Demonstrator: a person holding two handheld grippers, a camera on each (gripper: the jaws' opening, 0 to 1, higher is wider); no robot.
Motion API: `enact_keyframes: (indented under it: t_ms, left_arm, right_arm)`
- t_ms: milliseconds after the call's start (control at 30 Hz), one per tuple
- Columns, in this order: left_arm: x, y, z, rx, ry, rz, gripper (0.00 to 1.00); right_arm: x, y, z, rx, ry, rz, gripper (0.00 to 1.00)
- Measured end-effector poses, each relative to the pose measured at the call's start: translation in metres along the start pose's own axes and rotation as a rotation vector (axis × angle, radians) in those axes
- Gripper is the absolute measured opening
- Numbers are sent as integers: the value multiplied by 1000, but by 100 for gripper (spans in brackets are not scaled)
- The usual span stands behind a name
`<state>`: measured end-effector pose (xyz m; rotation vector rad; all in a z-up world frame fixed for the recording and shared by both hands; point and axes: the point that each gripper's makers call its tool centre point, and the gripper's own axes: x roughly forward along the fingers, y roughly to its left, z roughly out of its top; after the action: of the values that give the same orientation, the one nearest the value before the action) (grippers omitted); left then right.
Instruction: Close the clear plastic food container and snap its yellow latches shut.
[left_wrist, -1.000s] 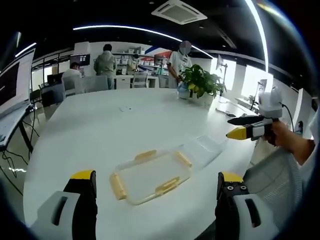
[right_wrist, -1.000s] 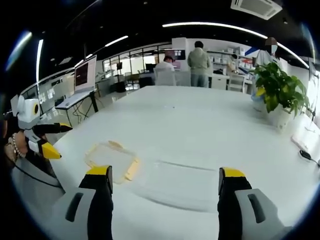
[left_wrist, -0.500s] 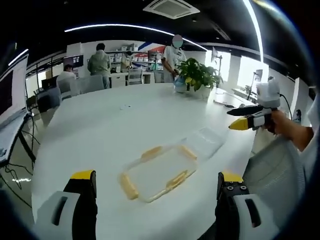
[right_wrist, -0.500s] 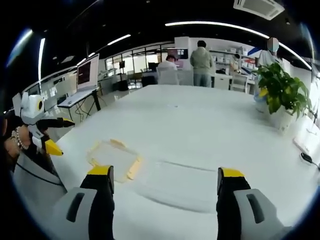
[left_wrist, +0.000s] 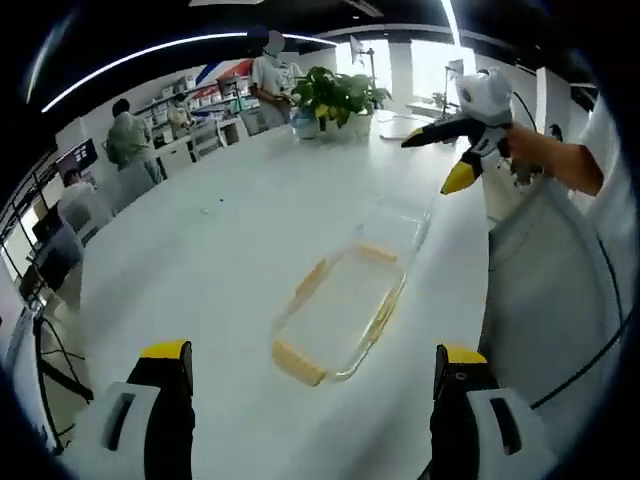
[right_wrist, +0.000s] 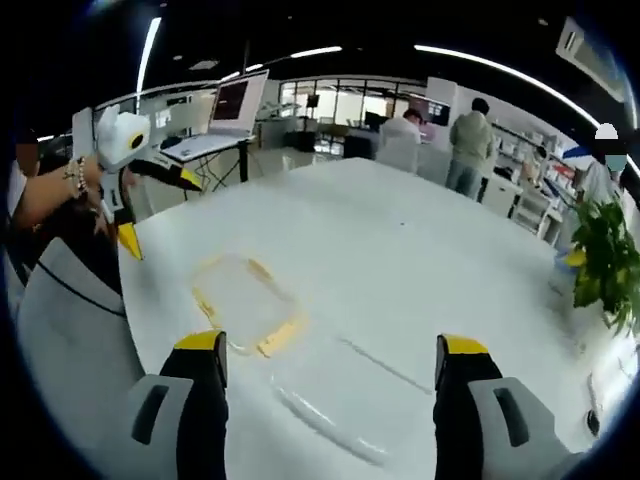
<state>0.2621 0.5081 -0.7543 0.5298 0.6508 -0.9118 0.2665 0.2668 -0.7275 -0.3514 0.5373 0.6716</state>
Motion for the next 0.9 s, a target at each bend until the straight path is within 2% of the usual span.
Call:
enact_keyframes:
  t_ms: [100,167,300,367,500,633,733,900]
  left_arm:
    - [5,-2,-1,64,21,-59,99]
    - [7,-2,0,119,31,-98,99]
    - [12,2,-1,160,60,-160,99]
    - [15,4,-6,193,110,-197,96]
    - [25,8,-23,271,217,-252,84]
    - [36,8,-27,310,243,-271,83]
    - [45,9,-33,316,277,-301,79]
    - [58,9,-38,311,300,-332,76]
  right_arm:
    - [7,9,6,-68,6,65,83]
    - [13,19,10,-163,27,144,82]
    - [25,37,13,-312,83,271,79]
    - [31,42,13,-352,106,312,77]
    - [47,49,16,-431,145,382,75]
    - [60,55,8,-499,202,437,72]
    - [72,59,-1,-510,246,473,68]
    - [87,62,-15,-515,299,510,68]
